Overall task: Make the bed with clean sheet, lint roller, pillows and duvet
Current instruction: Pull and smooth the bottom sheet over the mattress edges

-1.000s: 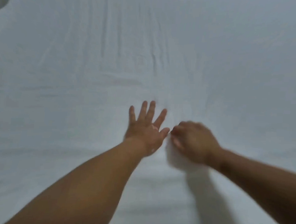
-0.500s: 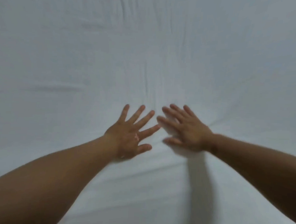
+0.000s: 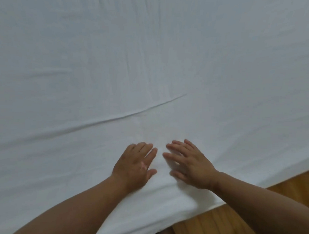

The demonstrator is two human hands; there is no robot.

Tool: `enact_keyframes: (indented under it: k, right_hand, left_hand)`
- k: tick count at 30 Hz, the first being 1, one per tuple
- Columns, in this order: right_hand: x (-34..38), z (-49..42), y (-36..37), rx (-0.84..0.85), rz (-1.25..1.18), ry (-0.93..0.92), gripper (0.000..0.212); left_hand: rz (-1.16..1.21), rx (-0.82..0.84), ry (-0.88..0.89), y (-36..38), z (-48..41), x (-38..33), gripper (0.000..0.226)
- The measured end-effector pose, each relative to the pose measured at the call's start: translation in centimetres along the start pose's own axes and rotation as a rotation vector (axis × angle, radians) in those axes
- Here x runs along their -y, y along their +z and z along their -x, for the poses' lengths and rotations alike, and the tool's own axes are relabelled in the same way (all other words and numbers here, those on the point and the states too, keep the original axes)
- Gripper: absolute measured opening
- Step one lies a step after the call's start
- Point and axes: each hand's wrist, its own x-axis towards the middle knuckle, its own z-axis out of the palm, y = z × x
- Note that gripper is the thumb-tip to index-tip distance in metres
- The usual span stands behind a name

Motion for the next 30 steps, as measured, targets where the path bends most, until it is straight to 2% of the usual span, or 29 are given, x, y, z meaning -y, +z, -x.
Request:
enact_keyframes:
  k: [2,5,7,9,12,16,19,21,25,27,30]
  right_hand:
    - [0.4,-0.1,0.4,-0.143,-0.037,-0.012,0.028]
    - [0.9,-0.9,0.7,-0.217,-0.106,0.046,0.015]
    - [0.9,-0.8,0.6,-0.196,-0.174,0.085,0.012]
    - [1.0,0.0,0.4,-0.158,-0.228,0.102,0.013]
    - [2.2,1.6,0.9,-0.054,-0.091,0.051,0.021]
    - [3.4,5.8,1.9,-0.01,-0.137,0.105,0.033]
    - [3.6,6.9,2.4,-0.007,-0.128,0.158,0.022]
    - [3.8,6.5,2.4,0.009,-0.113,0.201,0.022]
    - [3.7,6.6,2.2,0.066,-0.14,0.228,0.026]
    - [3.7,7.5,1.9,0.108,-0.153,0.191,0.023]
    - [2.5,10.7,1.5,0.211,-0.161,0.047,0.026]
  left_hand:
    - [0.062,-0.081,-0.043,0.4,-0.5,-0.8,0.022]
    - [0.078,-0.037,-0.204,0.8,-1.6,-1.5,0.031]
    - [0.142,0.0,-0.268,1.0,-1.6,-1.4,0.021]
    - [0.177,0.052,-0.225,1.4,-0.6,-1.9,0.01]
    - [0.216,0.117,-0.133,1.6,2.2,-4.5,0.015]
    - [0.175,0.144,-0.198,1.3,4.8,-7.0,0.025]
    - [0.112,0.197,-0.284,0.4,4.7,-8.3,0.009]
    - [0.062,0.227,-0.329,0.3,4.4,-8.8,0.019]
    - [0.066,0.291,-0.359,0.2,4.7,-9.0,0.019]
    - [0.077,0.266,-0.362,0.1,5.0,-9.1,0.018]
    - [0.191,0.207,-0.222,0.0,4.4,-11.3,0.013]
